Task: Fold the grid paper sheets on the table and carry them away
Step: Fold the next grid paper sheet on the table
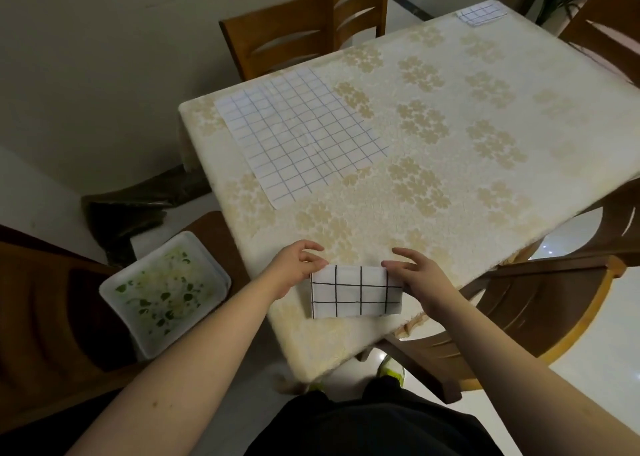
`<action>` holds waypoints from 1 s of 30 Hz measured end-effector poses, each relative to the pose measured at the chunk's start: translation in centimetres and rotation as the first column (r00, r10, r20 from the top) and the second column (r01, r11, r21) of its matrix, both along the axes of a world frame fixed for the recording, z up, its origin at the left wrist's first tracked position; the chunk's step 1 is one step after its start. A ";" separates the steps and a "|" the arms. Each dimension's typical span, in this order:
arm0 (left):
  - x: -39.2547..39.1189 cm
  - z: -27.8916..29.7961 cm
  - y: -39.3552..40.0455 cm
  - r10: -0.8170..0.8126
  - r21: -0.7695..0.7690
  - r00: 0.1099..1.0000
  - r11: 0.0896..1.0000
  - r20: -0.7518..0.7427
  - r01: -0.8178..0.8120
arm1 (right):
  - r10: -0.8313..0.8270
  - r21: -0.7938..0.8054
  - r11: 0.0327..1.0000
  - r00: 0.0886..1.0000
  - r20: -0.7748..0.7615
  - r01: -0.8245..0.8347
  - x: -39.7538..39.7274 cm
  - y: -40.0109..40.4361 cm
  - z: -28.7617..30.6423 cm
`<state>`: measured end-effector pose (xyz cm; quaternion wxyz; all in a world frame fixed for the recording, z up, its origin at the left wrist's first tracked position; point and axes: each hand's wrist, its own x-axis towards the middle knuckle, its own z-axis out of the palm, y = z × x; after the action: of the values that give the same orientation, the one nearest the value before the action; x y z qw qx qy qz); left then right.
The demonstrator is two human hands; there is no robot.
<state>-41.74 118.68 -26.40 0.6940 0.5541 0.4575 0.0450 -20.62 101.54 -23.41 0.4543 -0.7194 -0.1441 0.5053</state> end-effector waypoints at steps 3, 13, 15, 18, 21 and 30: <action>-0.1 -0.8 -0.3 0.039 0.108 0.997 0.994 -0.072 -0.031 | 0.005 -0.022 1.000 1.000 0.017 -0.005 -0.6 -0.3 -1.5; -0.8 -2.2 -0.3 0.034 -0.242 0.981 0.967 -0.191 -0.080 | 0.026 -0.214 0.977 0.994 0.111 -0.001 -1.4 -0.2 -5.2; -1.1 -2.2 -0.6 0.020 -0.230 0.979 0.971 -0.201 -0.067 | 0.044 -0.239 0.971 0.987 0.153 -0.007 -1.5 0.0 -5.4; -1.3 -3.0 -1.4 0.025 -0.160 0.978 0.985 -0.209 -0.059 | 0.053 -0.263 0.965 0.983 0.177 -0.005 -1.6 0.2 -5.7; -1.5 -3.1 -2.1 0.035 -0.060 0.976 0.997 -0.213 -0.049 | 0.071 -0.280 0.960 0.977 0.201 -0.012 -1.7 0.4 -5.7; -3.4 -3.6 -3.4 0.096 -0.043 0.961 0.993 -0.260 -0.111 | 0.184 -0.350 0.934 0.935 0.304 -0.070 -2.9 0.0 -4.8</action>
<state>-45.09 115.32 -29.98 0.6409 0.5104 0.5734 -0.0044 -23.49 101.52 -28.23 0.2611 -0.8495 -0.1779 0.4225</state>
